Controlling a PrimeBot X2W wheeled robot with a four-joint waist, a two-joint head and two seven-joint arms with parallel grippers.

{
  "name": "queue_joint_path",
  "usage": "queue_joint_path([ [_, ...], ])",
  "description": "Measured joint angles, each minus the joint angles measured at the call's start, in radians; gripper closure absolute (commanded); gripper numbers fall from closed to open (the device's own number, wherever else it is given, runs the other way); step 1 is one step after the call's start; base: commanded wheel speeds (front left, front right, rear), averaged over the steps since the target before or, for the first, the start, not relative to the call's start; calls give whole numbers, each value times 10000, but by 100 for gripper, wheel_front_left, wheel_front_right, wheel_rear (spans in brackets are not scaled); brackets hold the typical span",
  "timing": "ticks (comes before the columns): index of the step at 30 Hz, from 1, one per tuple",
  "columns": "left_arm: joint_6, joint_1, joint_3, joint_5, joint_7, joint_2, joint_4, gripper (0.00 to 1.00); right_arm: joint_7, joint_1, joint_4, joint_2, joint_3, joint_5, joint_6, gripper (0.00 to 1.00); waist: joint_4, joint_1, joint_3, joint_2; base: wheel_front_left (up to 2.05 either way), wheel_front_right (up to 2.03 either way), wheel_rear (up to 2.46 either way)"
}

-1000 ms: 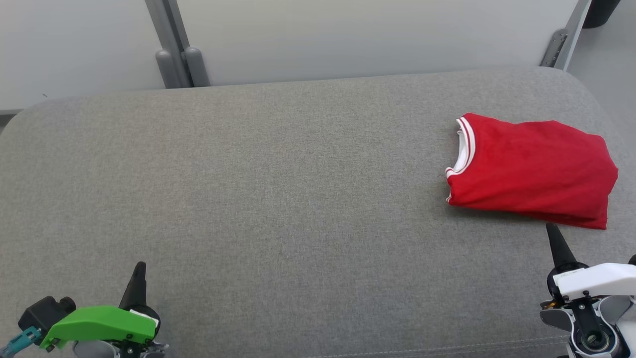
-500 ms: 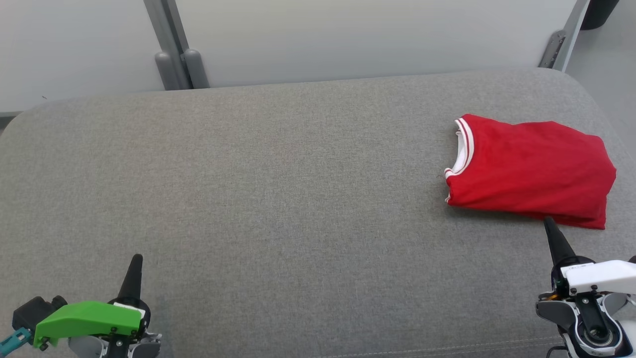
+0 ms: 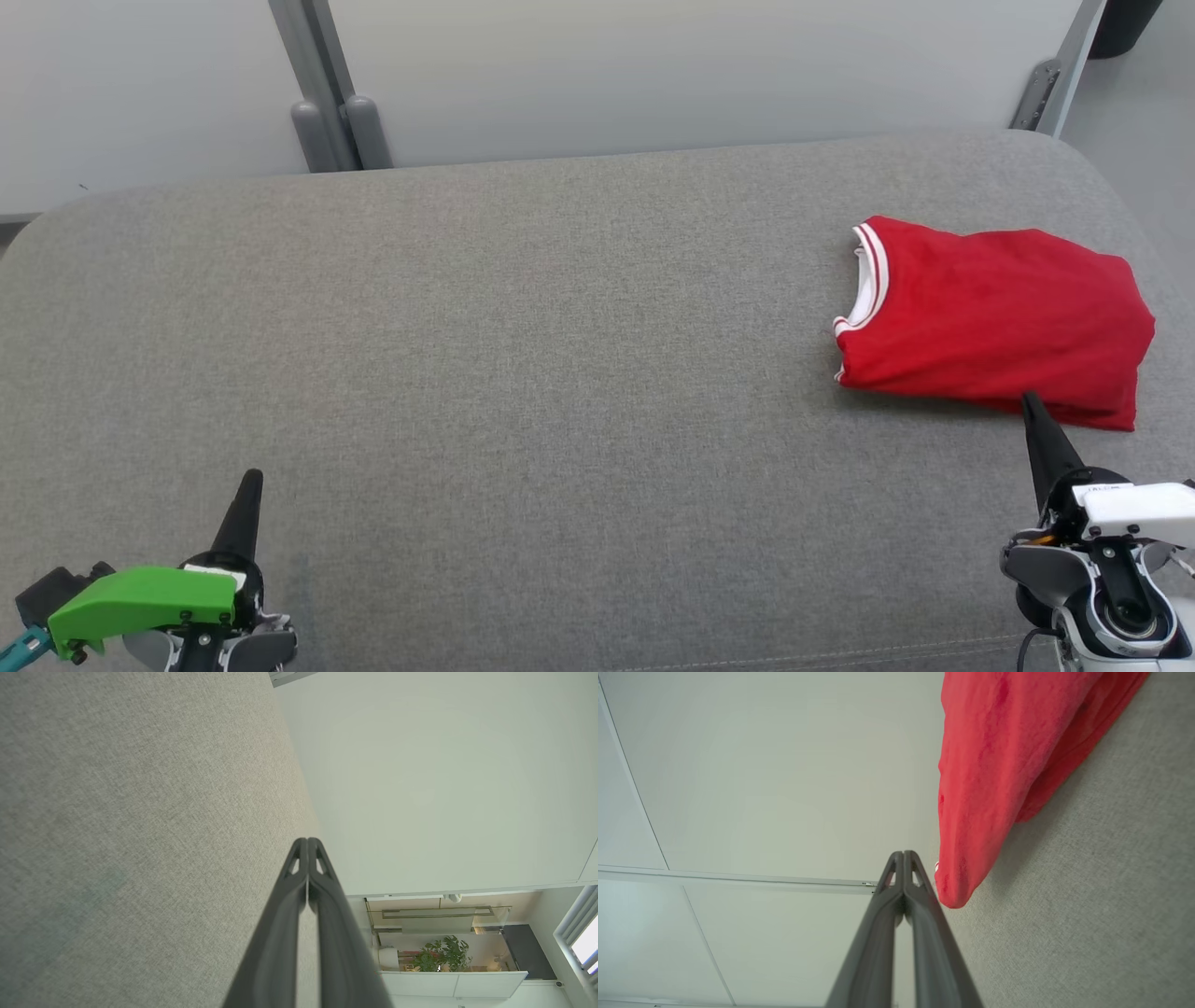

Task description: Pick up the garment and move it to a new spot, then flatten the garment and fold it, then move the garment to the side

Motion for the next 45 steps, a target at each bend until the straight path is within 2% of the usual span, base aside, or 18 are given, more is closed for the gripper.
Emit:
queue_joint_path([
  [14,-278,-229,535,-1532,430,-263,119,100,441,-312,88,372,-474,1417,347,100,-20,0,-42,0,0,0,0],
  [45,-320,-256,579,-1547,481,-272,153,100,474,-337,159,424,-520,1461,349,100,-20,0,-44,0,0,0,0],
])
